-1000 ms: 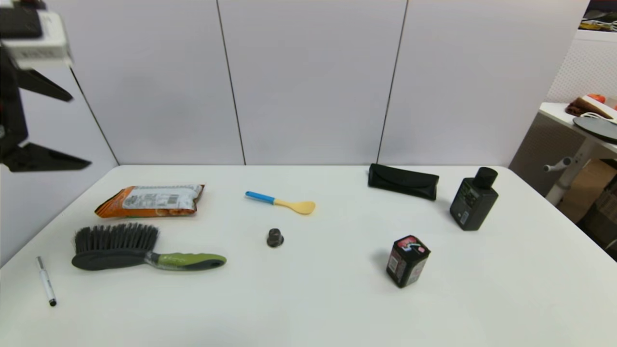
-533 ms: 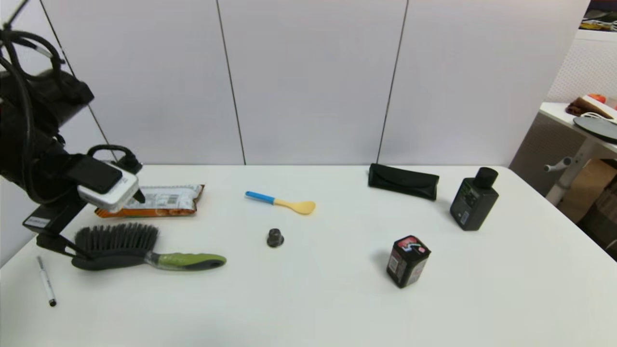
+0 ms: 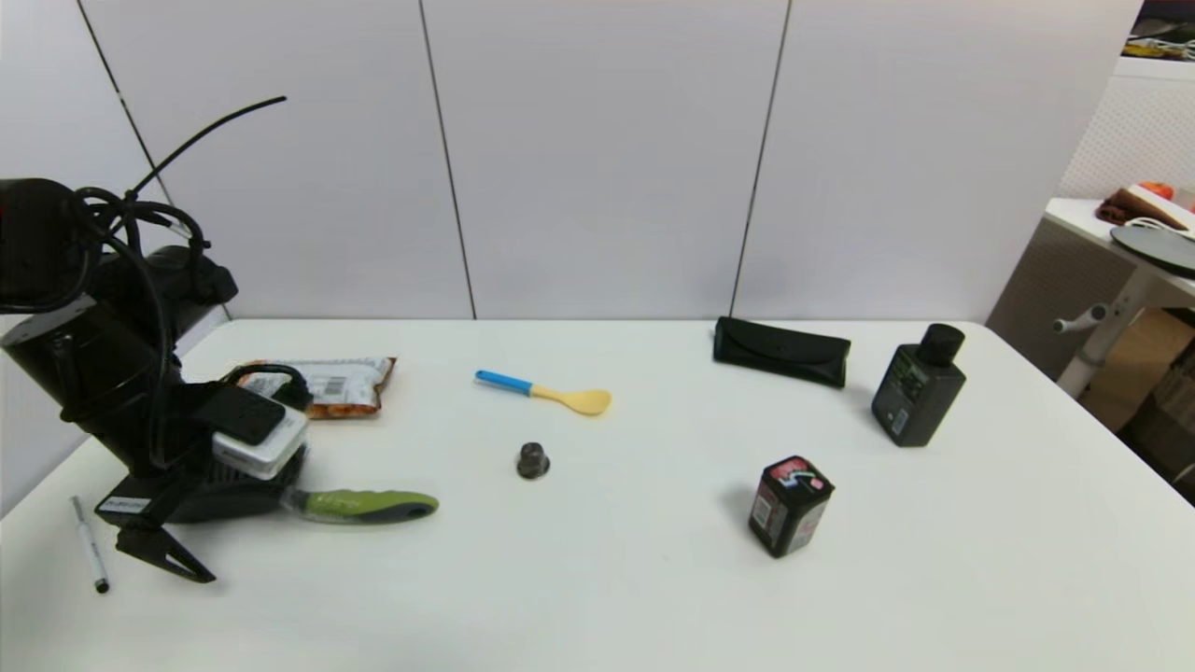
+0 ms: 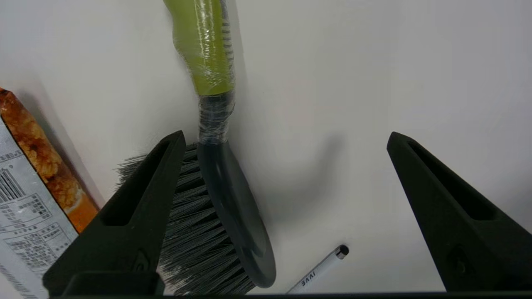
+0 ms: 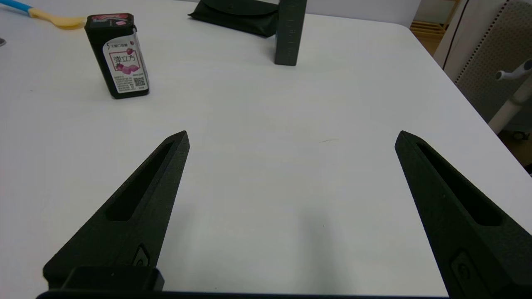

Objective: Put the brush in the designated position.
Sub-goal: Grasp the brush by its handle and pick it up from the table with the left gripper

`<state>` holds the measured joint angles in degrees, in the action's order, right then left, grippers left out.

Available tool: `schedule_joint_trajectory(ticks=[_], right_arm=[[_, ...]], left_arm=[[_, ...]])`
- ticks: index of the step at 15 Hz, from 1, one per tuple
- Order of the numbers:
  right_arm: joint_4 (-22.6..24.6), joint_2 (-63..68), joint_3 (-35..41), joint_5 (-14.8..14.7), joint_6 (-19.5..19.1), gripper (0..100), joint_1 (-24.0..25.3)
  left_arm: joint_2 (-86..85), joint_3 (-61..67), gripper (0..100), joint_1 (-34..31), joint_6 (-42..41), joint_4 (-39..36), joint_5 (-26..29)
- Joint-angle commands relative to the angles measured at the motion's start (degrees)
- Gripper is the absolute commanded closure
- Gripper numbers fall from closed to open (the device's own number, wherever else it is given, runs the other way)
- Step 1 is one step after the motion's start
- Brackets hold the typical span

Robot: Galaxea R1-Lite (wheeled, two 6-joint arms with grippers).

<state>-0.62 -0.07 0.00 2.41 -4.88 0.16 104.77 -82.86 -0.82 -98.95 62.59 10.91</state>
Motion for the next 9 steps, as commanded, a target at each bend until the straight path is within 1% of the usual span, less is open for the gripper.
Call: schedule_joint_trajectory(ticks=[1, 2, 4, 9], right_arm=[[0.01, 0.07, 0.09, 0.05, -0.05, 0, 0.02], [0.01, 0.07, 0.09, 0.05, -0.05, 0, 0.02], [0.01, 0.07, 0.09, 0.05, -0.05, 0, 0.02], [0.01, 0.07, 0.09, 0.05, -0.05, 0, 0.02]], left_arm=[[1.49, 0.42, 0, 0.2, 3.85, -3.88, 0.16], [2.02, 0.33, 0, 0.29, 5.35, -4.49, 0.43], [3.08, 0.24, 0, 0.47, 5.61, -6.07, 0.43], [5.98, -0.29, 0, 1.61, 6.05, -6.6, 0.52]])
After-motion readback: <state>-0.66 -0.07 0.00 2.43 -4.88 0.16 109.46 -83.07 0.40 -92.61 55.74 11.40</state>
